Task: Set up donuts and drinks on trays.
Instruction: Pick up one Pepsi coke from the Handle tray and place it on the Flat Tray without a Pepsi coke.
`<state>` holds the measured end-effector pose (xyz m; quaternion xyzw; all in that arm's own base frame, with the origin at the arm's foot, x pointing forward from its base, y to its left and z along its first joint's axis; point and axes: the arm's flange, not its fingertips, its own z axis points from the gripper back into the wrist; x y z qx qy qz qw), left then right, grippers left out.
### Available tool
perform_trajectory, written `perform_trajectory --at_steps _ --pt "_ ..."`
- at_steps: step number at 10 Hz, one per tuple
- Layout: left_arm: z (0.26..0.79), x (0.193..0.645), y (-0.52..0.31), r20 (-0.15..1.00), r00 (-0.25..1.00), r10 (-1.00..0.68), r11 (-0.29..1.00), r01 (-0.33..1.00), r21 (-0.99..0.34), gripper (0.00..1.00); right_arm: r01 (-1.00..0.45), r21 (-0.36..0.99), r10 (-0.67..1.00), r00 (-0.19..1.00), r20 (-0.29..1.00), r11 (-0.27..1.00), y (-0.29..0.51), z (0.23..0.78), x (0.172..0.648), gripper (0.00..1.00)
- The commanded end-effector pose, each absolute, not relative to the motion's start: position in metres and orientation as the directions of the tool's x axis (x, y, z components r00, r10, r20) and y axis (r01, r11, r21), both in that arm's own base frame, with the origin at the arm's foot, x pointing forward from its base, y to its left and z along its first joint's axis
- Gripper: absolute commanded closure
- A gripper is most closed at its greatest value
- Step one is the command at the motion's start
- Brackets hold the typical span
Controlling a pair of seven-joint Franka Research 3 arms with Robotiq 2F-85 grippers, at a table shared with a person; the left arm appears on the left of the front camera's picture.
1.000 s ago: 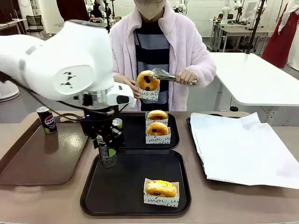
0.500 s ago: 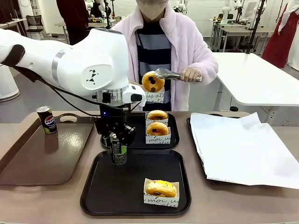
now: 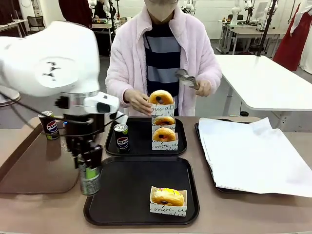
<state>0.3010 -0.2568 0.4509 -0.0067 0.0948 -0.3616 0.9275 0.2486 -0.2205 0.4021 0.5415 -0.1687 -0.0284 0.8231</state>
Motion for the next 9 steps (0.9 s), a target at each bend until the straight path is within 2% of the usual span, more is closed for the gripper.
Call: perform_trajectory --at_steps 1,2,3,5,7,9 --pt "0.458 0.281 -0.231 -0.084 0.708 -0.702 0.712 0.696 -0.090 0.43 -0.146 0.903 -0.232 0.938 0.256 0.404 -0.221 0.402 0.249 0.00" --pt "0.456 0.280 -0.230 -0.083 0.734 -0.674 0.739 0.668 -0.086 0.43 -0.146 0.903 -0.232 0.938 0.256 0.404 -0.221 0.402 0.249 0.00" --pt "0.454 0.292 -0.241 -0.153 0.708 -0.689 0.723 0.686 -0.079 0.43 -0.146 0.903 -0.232 0.938 0.256 0.404 -0.221 0.402 0.249 0.00" --pt "0.454 0.292 -0.241 -0.153 0.708 -0.689 0.723 0.686 -0.079 0.43 -0.146 0.903 -0.232 0.938 0.256 0.404 -0.221 0.402 0.249 0.00" --pt "0.447 0.293 -0.228 -0.093 0.697 -0.711 0.703 0.703 -0.110 0.43 -0.146 0.903 -0.232 0.938 0.256 0.404 -0.221 0.402 0.249 0.00" --pt "0.433 0.298 -0.232 -0.024 0.726 -0.688 0.725 0.686 -0.061 0.43 -0.146 0.903 -0.232 0.938 0.256 0.404 -0.221 0.402 0.249 0.00"
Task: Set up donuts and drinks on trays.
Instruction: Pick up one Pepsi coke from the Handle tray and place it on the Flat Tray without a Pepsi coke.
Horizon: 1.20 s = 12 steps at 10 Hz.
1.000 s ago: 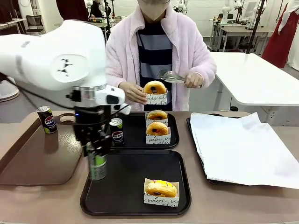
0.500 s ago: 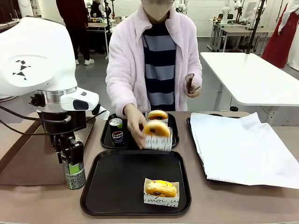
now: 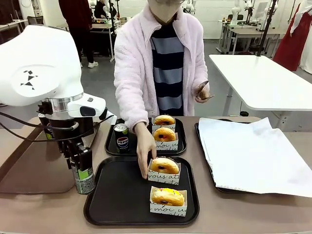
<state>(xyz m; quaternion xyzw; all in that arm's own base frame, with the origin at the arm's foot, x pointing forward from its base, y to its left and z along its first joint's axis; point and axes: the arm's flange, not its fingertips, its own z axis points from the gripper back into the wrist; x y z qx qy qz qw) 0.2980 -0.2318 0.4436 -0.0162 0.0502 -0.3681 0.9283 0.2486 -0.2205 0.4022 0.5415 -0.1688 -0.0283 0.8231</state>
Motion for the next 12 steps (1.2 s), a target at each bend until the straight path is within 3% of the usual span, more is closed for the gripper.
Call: perform_trajectory --at_steps 1,5,11,12 --pt "0.431 0.303 -0.239 -0.002 0.720 -0.694 0.719 0.693 -0.056 0.43 -0.146 0.903 -0.232 0.938 0.256 0.404 -0.221 0.402 0.249 0.00" --pt "0.413 0.310 -0.258 0.047 0.727 -0.685 0.728 0.685 0.008 0.43 -0.146 0.903 -0.232 0.938 0.256 0.404 -0.221 0.402 0.249 0.00" --pt "0.383 0.323 -0.281 0.018 0.707 -0.707 0.706 0.705 0.070 0.43 -0.146 0.903 -0.232 0.938 0.256 0.404 -0.221 0.402 0.249 0.00" --pt "0.382 0.322 -0.282 0.019 0.694 -0.720 0.693 0.717 0.072 0.00 -0.146 0.903 -0.232 0.938 0.256 0.404 -0.221 0.402 0.249 0.00"
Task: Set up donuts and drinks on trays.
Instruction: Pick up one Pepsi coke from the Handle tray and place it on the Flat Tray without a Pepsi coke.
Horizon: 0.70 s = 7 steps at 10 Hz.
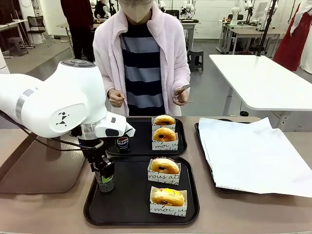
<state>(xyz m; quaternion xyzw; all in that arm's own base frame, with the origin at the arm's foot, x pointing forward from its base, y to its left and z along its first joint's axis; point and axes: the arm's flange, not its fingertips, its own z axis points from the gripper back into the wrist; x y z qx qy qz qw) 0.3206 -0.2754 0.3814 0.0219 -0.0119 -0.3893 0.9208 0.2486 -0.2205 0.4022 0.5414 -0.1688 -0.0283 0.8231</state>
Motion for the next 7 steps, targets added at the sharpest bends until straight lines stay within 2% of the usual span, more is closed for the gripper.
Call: perform_trajectory --at_steps 1,5,7 --pt "0.383 0.322 -0.282 0.023 0.688 -0.725 0.688 0.722 0.075 0.00 -0.146 0.903 -0.232 0.938 0.256 0.404 -0.221 0.402 0.249 0.00" --pt "0.402 0.315 -0.278 0.041 0.693 -0.720 0.693 0.717 0.072 0.00 -0.146 0.903 -0.232 0.938 0.256 0.404 -0.221 0.402 0.249 0.00" --pt "0.435 0.306 -0.274 0.033 0.708 -0.705 0.706 0.699 0.113 0.00 -0.146 0.903 -0.232 0.938 0.256 0.404 -0.221 0.402 0.249 0.00"
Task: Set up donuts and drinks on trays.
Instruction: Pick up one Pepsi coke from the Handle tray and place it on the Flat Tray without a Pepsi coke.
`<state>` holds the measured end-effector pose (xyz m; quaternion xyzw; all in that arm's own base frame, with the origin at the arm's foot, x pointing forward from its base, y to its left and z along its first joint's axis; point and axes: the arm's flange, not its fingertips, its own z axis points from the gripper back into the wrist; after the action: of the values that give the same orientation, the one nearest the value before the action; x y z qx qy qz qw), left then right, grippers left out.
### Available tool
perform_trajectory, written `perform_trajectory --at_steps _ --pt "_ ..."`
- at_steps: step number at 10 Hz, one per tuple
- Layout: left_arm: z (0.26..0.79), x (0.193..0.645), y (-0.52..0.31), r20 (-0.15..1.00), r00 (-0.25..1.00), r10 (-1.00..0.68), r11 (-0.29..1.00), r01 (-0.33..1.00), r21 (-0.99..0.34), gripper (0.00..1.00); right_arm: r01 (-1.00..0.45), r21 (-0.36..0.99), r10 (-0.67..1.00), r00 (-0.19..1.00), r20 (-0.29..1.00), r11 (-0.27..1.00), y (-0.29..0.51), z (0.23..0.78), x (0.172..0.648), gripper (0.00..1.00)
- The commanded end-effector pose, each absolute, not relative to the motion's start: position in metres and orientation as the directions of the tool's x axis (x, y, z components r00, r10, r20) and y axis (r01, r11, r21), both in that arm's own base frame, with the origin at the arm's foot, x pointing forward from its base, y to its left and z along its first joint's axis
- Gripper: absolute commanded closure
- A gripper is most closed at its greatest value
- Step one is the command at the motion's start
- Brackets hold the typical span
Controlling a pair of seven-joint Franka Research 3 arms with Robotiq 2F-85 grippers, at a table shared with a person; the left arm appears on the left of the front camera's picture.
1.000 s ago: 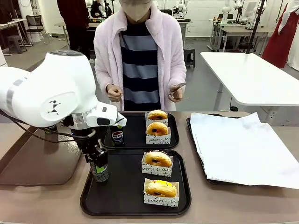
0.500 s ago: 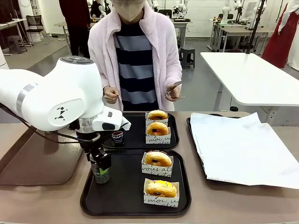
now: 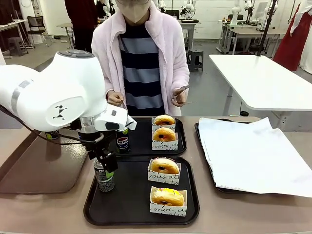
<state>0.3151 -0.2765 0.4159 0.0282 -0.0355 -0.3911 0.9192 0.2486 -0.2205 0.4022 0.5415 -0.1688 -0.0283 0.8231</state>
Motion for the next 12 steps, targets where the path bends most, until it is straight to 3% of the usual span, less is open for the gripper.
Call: perform_trajectory --at_steps 1,6,7,12 --pt "0.452 0.299 -0.271 0.060 0.710 -0.702 0.710 0.692 0.129 0.00 -0.146 0.903 -0.232 0.938 0.256 0.404 -0.221 0.402 0.249 0.00" --pt "0.485 0.310 -0.239 0.117 0.809 -0.576 0.817 0.565 0.117 0.00 -0.146 0.903 -0.232 0.938 0.256 0.404 -0.221 0.402 0.249 0.00" --pt "0.493 0.299 -0.250 0.130 0.734 -0.667 0.745 0.657 0.114 0.00 -0.146 0.903 -0.232 0.938 0.256 0.404 -0.221 0.402 0.249 0.00" --pt "0.489 0.309 -0.220 0.124 0.778 -0.615 0.788 0.606 0.106 0.00 -0.146 0.903 -0.232 0.938 0.256 0.404 -0.221 0.402 0.249 0.00"
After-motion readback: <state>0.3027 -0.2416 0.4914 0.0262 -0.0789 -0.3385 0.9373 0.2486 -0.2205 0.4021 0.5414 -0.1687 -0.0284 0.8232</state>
